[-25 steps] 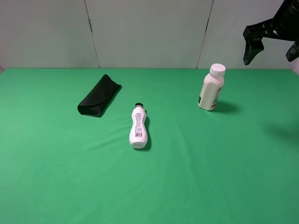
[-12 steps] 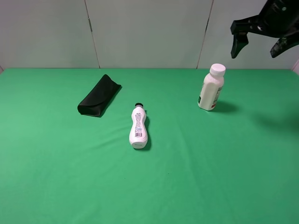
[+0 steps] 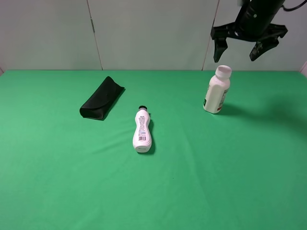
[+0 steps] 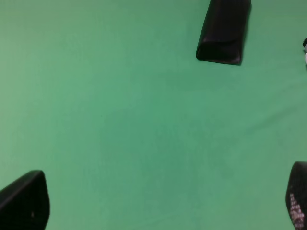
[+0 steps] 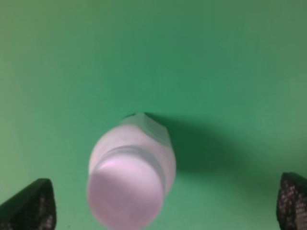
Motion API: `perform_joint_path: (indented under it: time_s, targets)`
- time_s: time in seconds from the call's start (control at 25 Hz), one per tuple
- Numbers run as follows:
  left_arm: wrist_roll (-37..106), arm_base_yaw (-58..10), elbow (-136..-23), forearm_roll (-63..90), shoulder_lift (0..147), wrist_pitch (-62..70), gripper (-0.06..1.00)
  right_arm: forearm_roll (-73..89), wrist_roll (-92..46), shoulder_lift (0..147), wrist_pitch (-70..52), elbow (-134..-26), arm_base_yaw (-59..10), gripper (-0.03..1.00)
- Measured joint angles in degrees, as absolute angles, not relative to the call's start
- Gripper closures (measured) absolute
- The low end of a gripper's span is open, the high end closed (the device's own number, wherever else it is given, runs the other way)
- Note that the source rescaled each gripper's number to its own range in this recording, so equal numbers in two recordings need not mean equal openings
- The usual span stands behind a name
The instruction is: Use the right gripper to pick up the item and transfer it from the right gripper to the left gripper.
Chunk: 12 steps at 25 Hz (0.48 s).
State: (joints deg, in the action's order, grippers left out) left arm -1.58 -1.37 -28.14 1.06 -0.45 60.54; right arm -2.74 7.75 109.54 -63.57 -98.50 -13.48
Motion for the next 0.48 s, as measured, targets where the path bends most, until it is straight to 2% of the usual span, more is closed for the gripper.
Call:
perform_joint_path:
  time_s: [0.48]
  targets:
    - [-1.6, -1.4, -28.1, 1.1, -0.5, 60.5, -0.06, -1.5, 7.6, 115.0, -62.4, -98.5, -13.5, -0.03]
